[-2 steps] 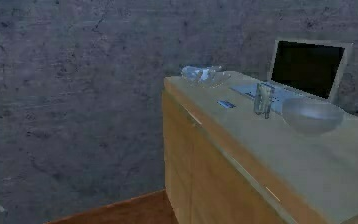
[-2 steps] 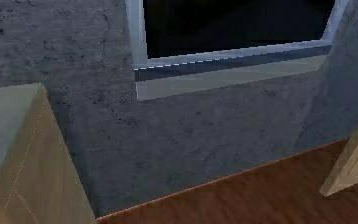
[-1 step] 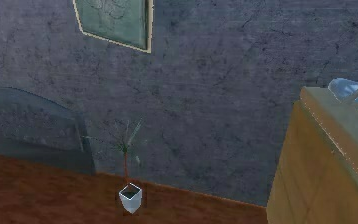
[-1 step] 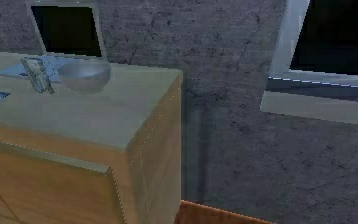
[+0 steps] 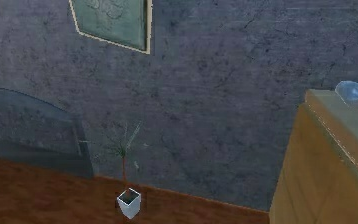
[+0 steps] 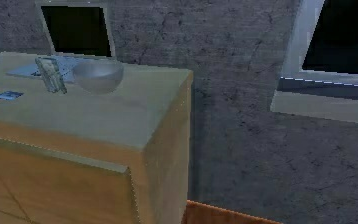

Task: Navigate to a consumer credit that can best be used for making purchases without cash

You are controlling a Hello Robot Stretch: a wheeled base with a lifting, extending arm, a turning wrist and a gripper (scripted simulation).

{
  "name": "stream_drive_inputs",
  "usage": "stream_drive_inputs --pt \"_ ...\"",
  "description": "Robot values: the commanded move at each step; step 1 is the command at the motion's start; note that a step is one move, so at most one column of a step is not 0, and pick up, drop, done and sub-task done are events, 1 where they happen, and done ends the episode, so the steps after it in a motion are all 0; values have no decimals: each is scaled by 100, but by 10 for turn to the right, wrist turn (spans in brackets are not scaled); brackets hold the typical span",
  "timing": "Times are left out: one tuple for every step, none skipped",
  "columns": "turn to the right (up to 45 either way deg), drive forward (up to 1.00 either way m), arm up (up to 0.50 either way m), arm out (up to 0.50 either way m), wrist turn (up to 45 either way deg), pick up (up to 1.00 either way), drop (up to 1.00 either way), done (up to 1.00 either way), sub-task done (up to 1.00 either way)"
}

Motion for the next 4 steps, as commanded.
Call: stream_drive_inputs --pt "450 0 0 0 0 0 0 0 0" --pt "60 0 0 0 0 0 0 0 0" --pt "0 90 0 0 0 0 0 0 0" --pt "0 0 0 0 0 0 0 100 0"
